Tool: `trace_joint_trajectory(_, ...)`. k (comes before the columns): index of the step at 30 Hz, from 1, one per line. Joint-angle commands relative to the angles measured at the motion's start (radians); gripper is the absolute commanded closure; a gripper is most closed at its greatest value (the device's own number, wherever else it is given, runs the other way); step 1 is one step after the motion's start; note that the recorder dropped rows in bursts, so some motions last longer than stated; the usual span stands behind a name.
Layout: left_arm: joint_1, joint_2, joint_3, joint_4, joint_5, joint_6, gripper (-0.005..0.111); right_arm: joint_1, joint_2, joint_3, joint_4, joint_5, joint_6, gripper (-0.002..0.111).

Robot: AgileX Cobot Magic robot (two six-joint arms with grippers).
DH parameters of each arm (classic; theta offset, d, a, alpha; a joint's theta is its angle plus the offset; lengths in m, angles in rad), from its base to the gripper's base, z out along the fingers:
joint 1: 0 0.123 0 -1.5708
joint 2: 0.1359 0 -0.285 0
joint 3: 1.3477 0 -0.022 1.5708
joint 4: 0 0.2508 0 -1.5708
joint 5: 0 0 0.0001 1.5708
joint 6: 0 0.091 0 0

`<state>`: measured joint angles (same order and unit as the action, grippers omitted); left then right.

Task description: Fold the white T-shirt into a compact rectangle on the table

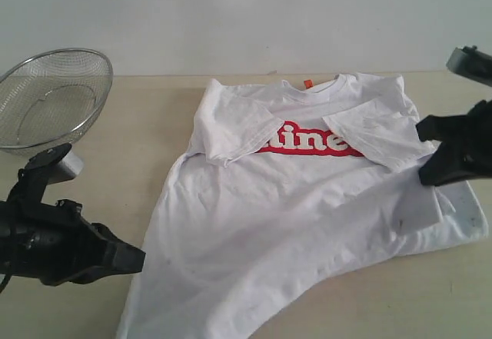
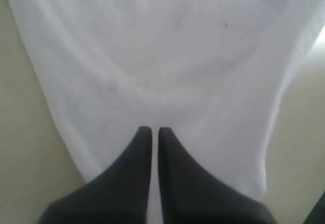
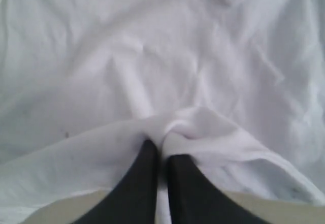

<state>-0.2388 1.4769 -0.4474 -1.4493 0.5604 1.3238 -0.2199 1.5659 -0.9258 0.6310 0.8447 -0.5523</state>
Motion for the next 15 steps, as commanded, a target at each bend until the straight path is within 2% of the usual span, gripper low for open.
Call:
trace_joint_trajectory(1,-0.003,-0.005,-0.019,-0.008,0.014,0.007,0.102,0.000,0.120,-0.146,0.001,-0.038,0.020,0.108)
trace_joint_trajectory(10,-0.003,-0.005,-0.095,-0.008,0.008,-0.008,0.102,0.000,0.380,-0.506,0.014,-0.019,0.047,0.108)
trace_joint_trajectory(15,-0.003,-0.005,-0.116,0.006,-0.072,-0.030,0.102,0.000,0.501,-0.715,0.014,-0.022,0.071,0.108)
